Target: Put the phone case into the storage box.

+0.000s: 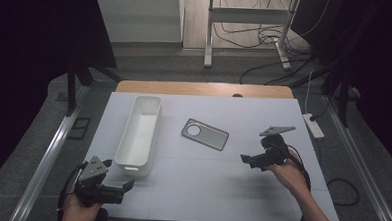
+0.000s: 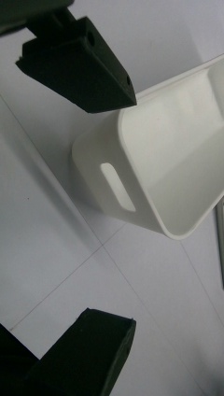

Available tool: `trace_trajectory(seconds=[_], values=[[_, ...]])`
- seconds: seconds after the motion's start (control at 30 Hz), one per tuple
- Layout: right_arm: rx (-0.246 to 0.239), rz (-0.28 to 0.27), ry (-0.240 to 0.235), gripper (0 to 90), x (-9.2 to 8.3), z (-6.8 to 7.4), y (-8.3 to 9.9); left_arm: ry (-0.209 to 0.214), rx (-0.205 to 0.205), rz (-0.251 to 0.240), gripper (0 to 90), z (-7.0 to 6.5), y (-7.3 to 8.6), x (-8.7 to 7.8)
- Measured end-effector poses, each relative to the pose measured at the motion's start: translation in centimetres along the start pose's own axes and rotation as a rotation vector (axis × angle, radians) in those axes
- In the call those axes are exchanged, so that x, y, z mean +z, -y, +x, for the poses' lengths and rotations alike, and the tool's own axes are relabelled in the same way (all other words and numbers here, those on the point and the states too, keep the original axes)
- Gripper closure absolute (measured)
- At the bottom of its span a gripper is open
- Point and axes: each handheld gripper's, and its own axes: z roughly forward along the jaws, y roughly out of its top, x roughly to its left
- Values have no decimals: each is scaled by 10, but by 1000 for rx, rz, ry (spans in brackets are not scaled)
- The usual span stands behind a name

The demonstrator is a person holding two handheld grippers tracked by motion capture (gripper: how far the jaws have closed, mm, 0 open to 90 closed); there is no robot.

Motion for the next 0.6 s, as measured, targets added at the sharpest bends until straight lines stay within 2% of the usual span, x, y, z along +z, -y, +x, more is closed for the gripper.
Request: trace_trajectory(seconds=[0.33, 0.4, 0.5, 0.6], values=[[31, 4, -2, 0, 12, 1, -12, 2, -3, -3, 5, 0, 0, 0], [27, 3, 1, 0, 13, 1, -13, 2, -3, -4, 5, 0, 0, 0], [15, 0, 30, 0, 17, 4, -18, 3, -1, -4, 5, 0, 0, 0], [15, 8, 33, 0, 21, 5, -21, 3, 0, -4, 5, 0, 0, 0]])
